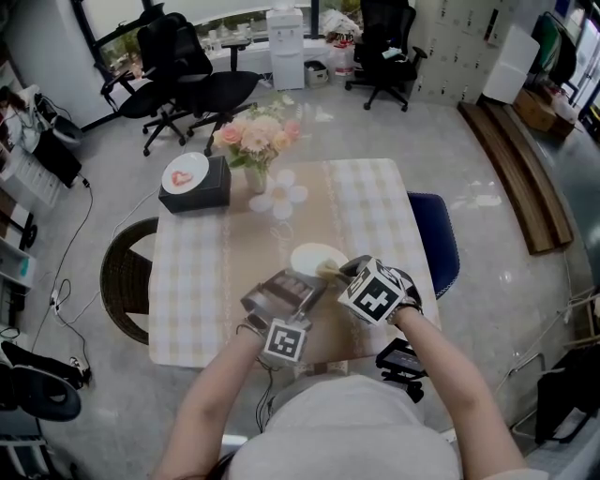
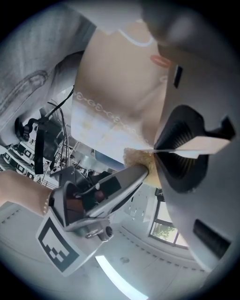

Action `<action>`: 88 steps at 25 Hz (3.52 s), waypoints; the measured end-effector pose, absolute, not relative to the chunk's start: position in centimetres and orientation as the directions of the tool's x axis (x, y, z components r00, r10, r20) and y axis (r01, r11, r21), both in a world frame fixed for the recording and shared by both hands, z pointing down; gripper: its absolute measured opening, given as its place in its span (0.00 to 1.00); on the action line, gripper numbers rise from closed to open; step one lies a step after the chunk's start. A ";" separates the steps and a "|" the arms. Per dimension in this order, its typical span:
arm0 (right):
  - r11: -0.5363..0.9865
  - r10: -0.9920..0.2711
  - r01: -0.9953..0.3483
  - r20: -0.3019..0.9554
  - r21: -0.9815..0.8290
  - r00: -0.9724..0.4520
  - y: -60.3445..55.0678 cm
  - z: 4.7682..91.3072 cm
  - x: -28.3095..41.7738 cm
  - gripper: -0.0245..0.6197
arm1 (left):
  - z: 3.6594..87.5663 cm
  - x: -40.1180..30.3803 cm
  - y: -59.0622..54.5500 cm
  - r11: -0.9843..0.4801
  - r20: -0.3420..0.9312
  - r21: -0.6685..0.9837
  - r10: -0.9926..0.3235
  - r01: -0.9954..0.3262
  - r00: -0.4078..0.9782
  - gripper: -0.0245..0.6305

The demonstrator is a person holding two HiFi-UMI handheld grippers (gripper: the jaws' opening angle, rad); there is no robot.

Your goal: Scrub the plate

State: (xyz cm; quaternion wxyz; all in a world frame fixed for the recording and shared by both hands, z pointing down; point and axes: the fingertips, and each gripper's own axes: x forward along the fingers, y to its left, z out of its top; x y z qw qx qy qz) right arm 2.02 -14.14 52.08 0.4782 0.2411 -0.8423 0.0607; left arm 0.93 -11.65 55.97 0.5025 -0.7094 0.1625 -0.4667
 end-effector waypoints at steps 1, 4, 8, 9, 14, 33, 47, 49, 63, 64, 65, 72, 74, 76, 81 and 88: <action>0.879 -0.351 -0.456 0.838 0.141 -0.418 -14.1 52.3 2.0 0.10 | 56.1 0.9 -11.6 -0.444 0.502 -0.863 -0.697 0.242 0.511 0.07; 0.879 -0.363 -0.445 0.844 0.170 -0.395 -14.2 52.6 2.1 0.10 | 56.2 0.7 -11.6 -0.437 0.502 -0.864 -0.701 0.251 0.506 0.07; 0.875 -0.371 -0.445 0.856 0.192 -0.360 -15.0 52.9 2.9 0.10 | 55.7 0.7 -11.6 -0.436 0.496 -0.867 -0.704 0.242 0.509 0.07; 0.875 -0.373 -0.441 0.860 0.201 -0.348 -15.2 53.0 3.2 0.10 | 55.7 0.7 -11.6 -0.434 0.497 -0.866 -0.703 0.248 0.508 0.07; 0.870 -0.380 -0.438 0.872 0.225 -0.307 -16.6 54.3 4.4 0.10 | 56.0 0.7 -11.3 -0.440 0.507 -0.861 -0.691 0.257 0.515 0.07; 0.830 -0.396 -0.519 0.872 0.204 -0.289 -21.9 57.9 5.3 0.10 | 55.5 1.3 -11.1 -0.431 0.494 -0.867 -0.683 0.249 0.538 0.07; 0.813 -0.367 -0.580 0.821 0.055 -0.438 -21.2 53.5 4.1 0.10 | 55.8 1.4 -11.1 -0.416 0.499 -0.866 -0.682 0.278 0.534 0.07; 0.830 -0.346 -0.557 0.812 0.032 -0.470 -20.4 52.6 3.3 0.10 | 55.7 1.5 -11.1 -0.412 0.492 -0.870 -0.684 0.271 0.539 0.07; 0.907 -0.220 -0.418 0.798 -0.044 -0.561 -14.8 51.3 -1.5 0.10 | 55.7 1.6 -11.1 -0.410 0.494 -0.869 -0.683 0.278 0.538 0.07; 0.910 -0.217 -0.413 0.801 -0.042 -0.558 -14.8 51.4 -1.6 0.10 | 55.6 1.7 -11.1 -0.406 0.493 -0.869 -0.683 0.281 0.539 0.07; 0.911 -0.215 -0.411 0.803 -0.041 -0.556 -14.7 51.5 -1.6 0.10 | 55.6 1.7 -11.1 -0.405 0.493 -0.870 -0.682 0.283 0.540 0.07; 0.935 -0.201 -0.354 0.818 -0.003 -0.539 -15.2 51.9 -1.7 0.10 | 55.5 1.7 -11.0 -0.402 0.496 -0.868 -0.684 0.292 0.535 0.07; 0.938 -0.201 -0.347 0.828 0.009 -0.523 -15.5 52.0 -1.4 0.10 | 55.5 1.7 -11.0 -0.401 0.496 -0.868 -0.685 0.293 0.534 0.07; 0.942 -0.212 -0.333 0.845 0.043 -0.490 -16.1 52.3 -1.0 0.10 | 55.4 1.7 -11.0 -0.399 0.498 -0.867 -0.686 0.297 0.531 0.07; 0.944 -0.208 -0.326 0.868 0.057 -0.451 -17.2 53.3 -0.3 0.10 | 55.7 2.0 -10.7 -0.421 0.513 -0.858 -0.666 0.295 0.542 0.07; 0.928 -0.223 -0.367 0.886 0.065 -0.407 -19.3 54.8 1.0 0.10 | 55.3 2.2 -10.8 -0.411 0.498 -0.867 -0.669 0.283 0.553 0.07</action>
